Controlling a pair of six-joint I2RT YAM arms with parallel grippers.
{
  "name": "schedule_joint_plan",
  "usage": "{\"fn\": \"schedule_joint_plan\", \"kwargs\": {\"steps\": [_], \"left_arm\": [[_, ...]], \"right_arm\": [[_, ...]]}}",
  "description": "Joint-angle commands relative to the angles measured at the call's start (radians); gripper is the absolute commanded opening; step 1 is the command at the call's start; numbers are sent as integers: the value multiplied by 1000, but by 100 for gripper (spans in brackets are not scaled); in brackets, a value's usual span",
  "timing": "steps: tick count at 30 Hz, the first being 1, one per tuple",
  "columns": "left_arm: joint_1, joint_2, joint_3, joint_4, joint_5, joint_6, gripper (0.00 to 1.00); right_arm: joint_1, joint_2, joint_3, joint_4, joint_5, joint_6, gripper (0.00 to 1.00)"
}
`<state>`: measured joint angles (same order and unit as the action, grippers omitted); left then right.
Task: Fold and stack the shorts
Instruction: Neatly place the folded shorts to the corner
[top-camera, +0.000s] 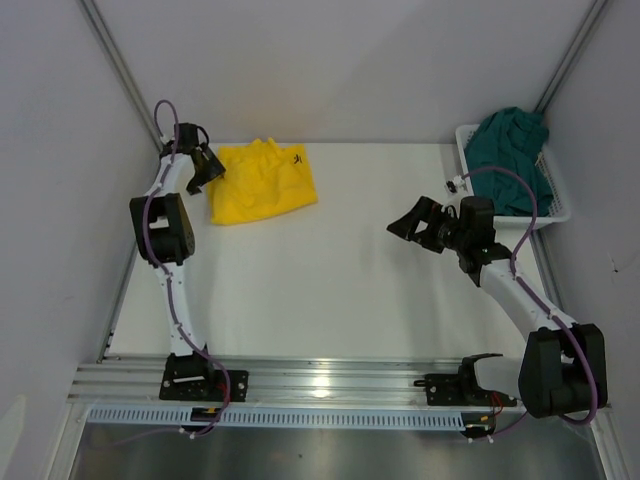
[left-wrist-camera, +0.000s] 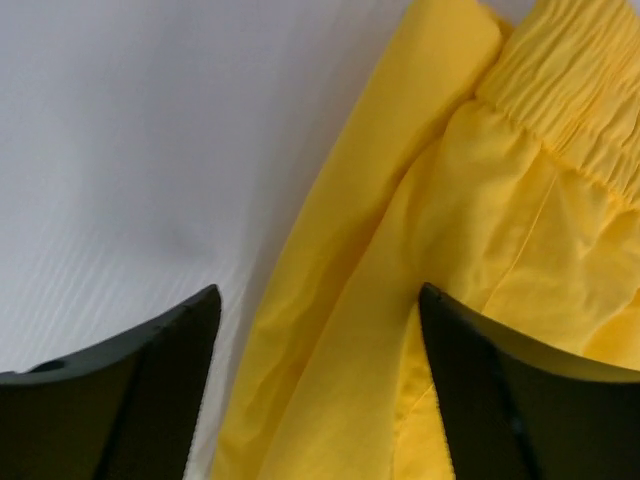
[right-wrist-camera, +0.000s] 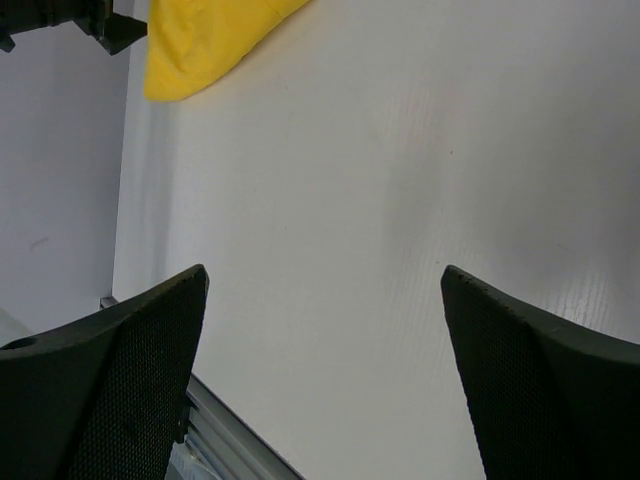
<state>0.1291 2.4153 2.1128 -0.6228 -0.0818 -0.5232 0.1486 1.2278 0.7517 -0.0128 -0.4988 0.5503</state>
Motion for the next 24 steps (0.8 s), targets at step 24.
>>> {"fn": "schedule_joint_plan", "kwargs": {"steps": [24], "left_arm": [[-169, -927, -1221, 701, 116, -638, 99]], "right_arm": [[12, -14, -11, 45, -17, -7, 99]]}}
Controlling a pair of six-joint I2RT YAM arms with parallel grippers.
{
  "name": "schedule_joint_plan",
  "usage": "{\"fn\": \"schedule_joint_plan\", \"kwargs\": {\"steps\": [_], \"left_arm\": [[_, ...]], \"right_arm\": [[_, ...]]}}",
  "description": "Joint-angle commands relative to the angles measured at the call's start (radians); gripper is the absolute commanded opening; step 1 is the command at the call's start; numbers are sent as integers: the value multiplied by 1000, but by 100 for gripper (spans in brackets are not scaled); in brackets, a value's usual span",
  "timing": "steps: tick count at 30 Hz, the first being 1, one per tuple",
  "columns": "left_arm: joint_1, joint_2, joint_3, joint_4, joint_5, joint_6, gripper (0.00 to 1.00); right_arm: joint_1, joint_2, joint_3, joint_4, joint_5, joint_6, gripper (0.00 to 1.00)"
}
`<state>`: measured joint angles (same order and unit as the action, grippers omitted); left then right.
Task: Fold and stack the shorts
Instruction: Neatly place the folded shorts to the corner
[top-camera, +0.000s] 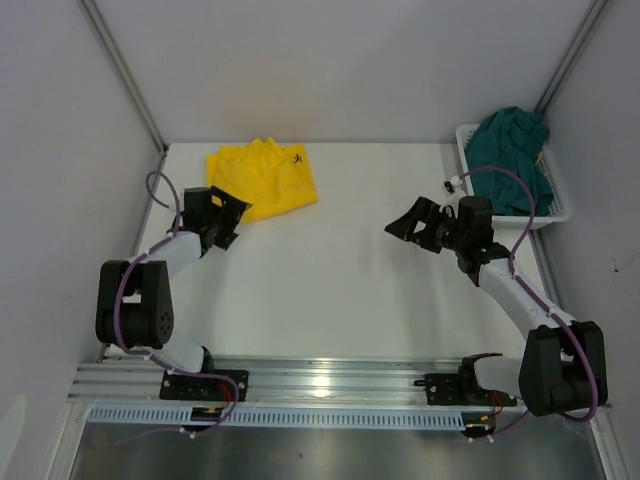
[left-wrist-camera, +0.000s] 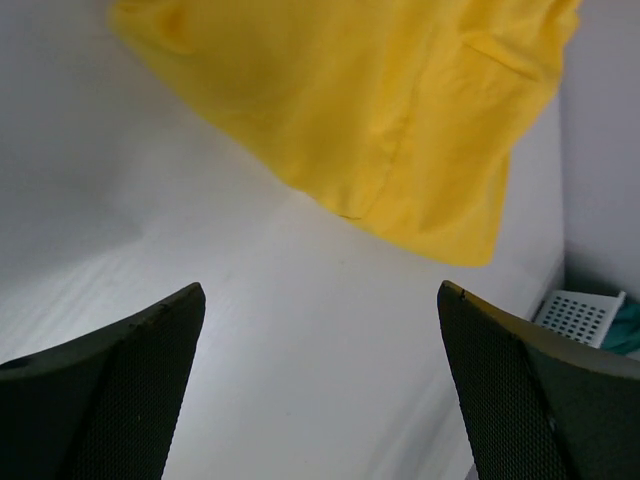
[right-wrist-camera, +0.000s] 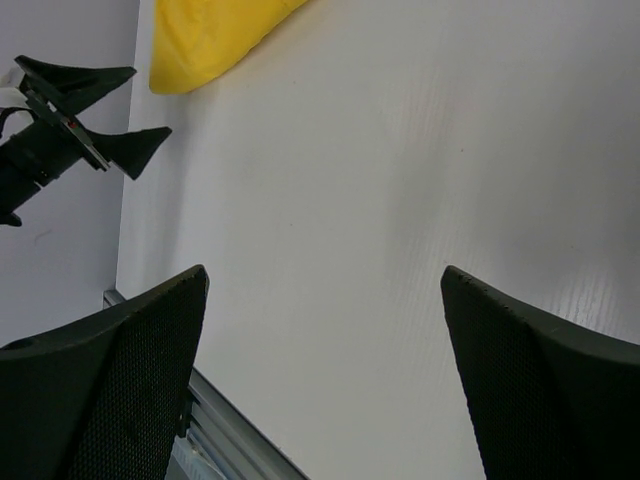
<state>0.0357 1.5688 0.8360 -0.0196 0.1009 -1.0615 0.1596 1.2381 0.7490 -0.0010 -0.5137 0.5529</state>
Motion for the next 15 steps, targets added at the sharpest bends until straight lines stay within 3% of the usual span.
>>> {"fn": "schedule_joint_plan", "kwargs": {"steps": [1, 10, 15], "left_arm": [[-89, -90, -4, 128, -85, -130, 99], [-292, -70, -83, 239, -329, -396, 99], [-391, 23, -22, 267, -435, -500, 99]], "right_arm": [[1, -23, -10, 36, -2, -8, 99], [0, -17, -10, 30, -3, -10, 100], [0, -23, -7, 19, 0, -13, 99]]}}
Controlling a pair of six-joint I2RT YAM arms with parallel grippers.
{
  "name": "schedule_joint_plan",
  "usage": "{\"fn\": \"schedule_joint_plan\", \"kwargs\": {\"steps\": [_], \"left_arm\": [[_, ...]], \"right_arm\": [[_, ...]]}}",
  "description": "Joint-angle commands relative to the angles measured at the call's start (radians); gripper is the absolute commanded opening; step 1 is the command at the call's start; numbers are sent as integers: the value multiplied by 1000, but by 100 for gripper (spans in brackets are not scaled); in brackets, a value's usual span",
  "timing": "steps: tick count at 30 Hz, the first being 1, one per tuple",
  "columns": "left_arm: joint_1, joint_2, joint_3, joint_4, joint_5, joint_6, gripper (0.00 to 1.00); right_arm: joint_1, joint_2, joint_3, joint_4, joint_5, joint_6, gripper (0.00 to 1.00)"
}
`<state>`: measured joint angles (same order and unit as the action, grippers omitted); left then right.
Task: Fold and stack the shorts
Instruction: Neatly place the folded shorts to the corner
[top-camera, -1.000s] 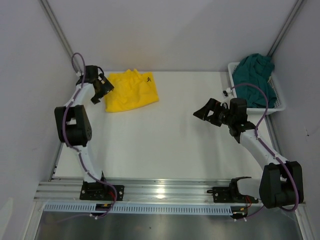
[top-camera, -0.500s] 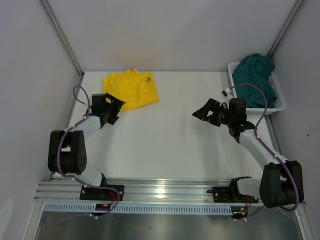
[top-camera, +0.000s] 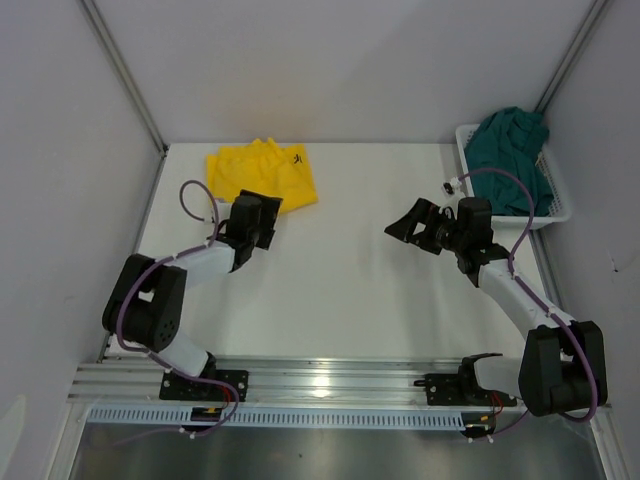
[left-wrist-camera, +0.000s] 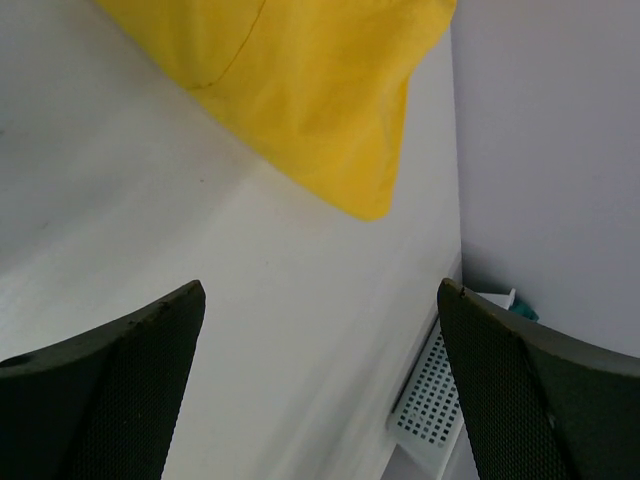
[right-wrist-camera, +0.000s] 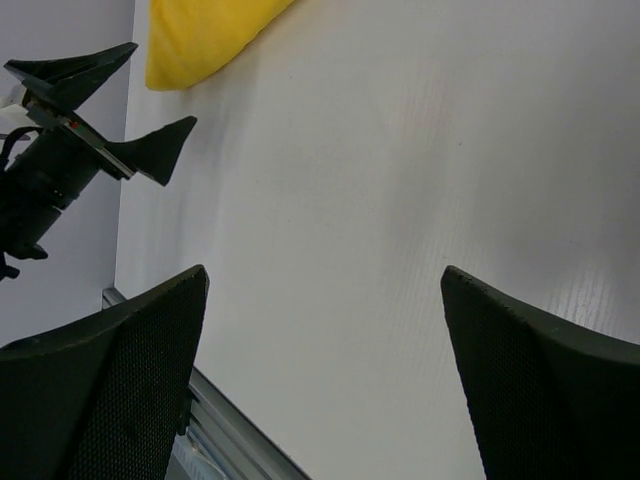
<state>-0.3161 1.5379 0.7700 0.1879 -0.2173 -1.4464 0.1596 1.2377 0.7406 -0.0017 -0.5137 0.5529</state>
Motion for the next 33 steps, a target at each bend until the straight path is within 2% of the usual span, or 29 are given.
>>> {"fn": "schedule_joint_plan", "kwargs": {"steps": [1, 5, 6, 10, 16, 17, 20, 22, 26, 31, 33], "left_arm": [[-47, 73, 63, 67, -123, -129, 98], [-77, 178, 61, 168, -146, -209, 90], [-77, 227, 55, 244, -145, -230, 85], [-75, 343, 66, 376, -152, -272, 83], [-55, 456, 170, 366, -172, -270, 83], [-51, 468, 178, 375, -178, -276, 77], [-37, 511, 195, 398, -186, -302, 70], [-20, 534, 203, 410, -179, -316, 68], [12, 558, 169, 494, -146, -284, 43], [75, 507, 75, 499, -154, -213, 29], [101, 507, 39, 539, -124, -206, 15]], "right_arm": [[-2, -23, 3, 19, 0, -16, 99], [-3, -32, 2, 11, 1, -19, 99], [-2, -34, 3, 9, 0, -19, 99], [-3, -40, 3, 8, -2, -25, 99], [-2, -35, -1, 8, -8, -27, 100], [-3, -32, -1, 8, -6, -28, 99], [-3, -21, 0, 8, -11, -27, 99], [-3, -14, 3, 9, -16, -25, 99], [-3, 2, 5, 14, -22, -22, 99], [-2, 12, 0, 28, -34, -15, 100], [-3, 8, -3, 29, -37, -11, 100]]}}
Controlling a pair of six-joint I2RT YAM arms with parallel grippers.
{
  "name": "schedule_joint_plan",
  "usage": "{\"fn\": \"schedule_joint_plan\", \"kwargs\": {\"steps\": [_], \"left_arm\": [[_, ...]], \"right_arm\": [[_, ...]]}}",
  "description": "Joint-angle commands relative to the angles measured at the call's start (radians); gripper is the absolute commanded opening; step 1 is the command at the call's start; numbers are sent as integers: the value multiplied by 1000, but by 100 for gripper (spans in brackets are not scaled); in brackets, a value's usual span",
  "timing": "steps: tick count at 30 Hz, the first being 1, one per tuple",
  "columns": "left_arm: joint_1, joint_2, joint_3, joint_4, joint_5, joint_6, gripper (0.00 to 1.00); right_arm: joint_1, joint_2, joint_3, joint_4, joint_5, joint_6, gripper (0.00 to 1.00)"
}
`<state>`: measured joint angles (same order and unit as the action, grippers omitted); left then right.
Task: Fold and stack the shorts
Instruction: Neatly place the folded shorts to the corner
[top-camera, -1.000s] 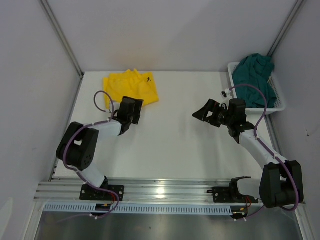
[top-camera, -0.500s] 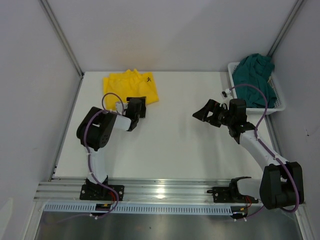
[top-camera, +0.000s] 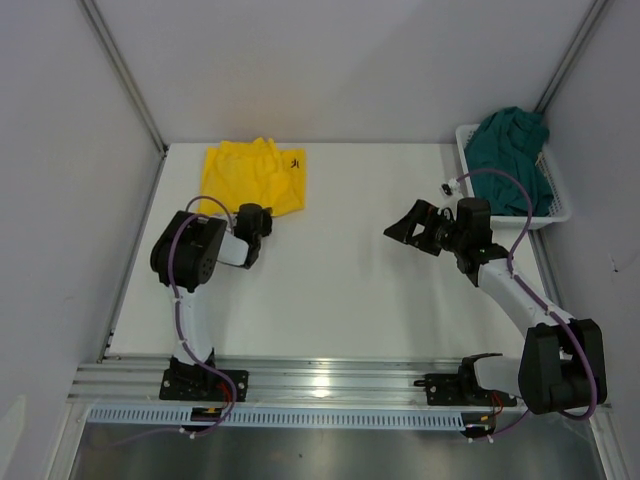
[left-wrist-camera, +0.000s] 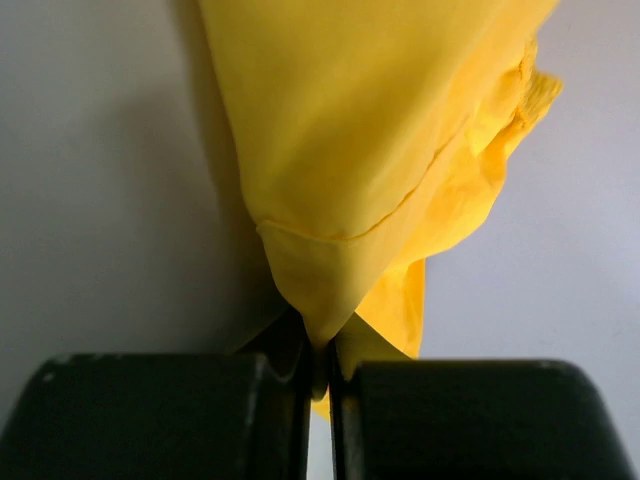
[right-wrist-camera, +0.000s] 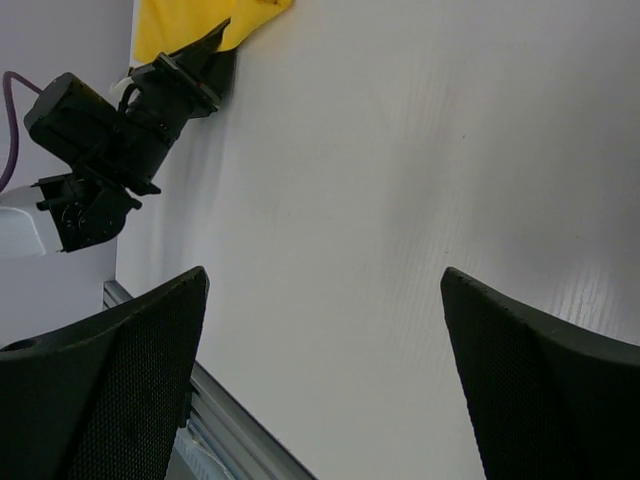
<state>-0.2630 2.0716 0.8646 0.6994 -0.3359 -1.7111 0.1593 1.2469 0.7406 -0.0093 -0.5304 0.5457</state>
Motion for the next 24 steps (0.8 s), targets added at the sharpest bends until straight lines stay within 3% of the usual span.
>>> {"fn": "schedule_joint_plan", "kwargs": {"steps": [1, 14, 24], "left_arm": [[77, -22, -61, 82, 11, 70, 2], [177, 18, 42, 65, 38, 91, 0], [293, 48, 163, -21, 126, 205, 0]], "right_arm": [[-3, -1, -7, 40, -22, -4, 99], [-1, 6, 11, 19, -34, -7, 99], [9, 48, 3, 54, -60, 11, 100]]}}
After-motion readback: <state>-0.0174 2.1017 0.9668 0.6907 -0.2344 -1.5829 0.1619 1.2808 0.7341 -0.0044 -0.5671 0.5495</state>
